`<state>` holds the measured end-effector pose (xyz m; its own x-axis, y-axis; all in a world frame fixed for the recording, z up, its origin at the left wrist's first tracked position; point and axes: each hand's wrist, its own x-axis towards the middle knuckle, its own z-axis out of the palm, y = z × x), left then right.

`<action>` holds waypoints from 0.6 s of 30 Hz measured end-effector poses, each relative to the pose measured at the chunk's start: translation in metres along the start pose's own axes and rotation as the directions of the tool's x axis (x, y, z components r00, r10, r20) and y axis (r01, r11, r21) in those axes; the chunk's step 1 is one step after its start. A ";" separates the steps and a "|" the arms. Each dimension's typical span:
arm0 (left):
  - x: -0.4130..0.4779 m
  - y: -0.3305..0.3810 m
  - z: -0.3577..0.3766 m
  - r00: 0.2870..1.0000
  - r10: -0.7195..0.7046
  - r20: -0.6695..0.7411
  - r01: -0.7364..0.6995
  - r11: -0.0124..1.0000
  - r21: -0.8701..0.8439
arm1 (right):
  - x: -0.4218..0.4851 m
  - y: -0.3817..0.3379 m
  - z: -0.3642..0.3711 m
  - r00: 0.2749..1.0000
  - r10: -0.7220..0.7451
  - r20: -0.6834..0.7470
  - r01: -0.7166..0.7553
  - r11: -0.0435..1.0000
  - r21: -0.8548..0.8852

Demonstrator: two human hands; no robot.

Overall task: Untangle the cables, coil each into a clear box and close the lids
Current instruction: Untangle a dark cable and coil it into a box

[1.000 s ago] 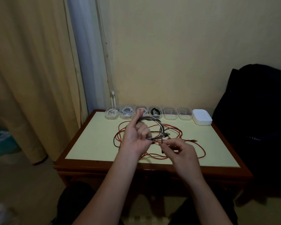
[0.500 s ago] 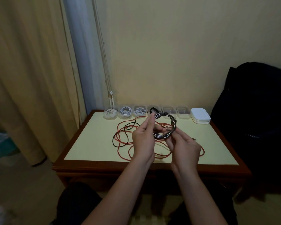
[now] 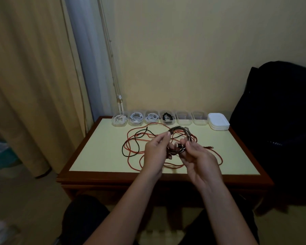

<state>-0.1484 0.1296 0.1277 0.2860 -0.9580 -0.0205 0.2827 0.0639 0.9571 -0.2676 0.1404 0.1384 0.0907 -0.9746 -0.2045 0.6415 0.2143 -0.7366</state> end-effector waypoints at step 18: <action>0.144 -0.121 -0.038 0.993 0.042 0.112 -0.117 0.535 0.837 | 0.203 0.027 -0.063 0.974 -0.102 -0.200 -0.069 0.709 -0.701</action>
<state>-0.1068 -0.0052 -0.0024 0.1931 -0.9798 0.0523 -0.6483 -0.0874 0.7564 -0.2797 -0.0474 0.0364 -0.1296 -0.9588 -0.2527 -0.0854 0.2647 -0.9605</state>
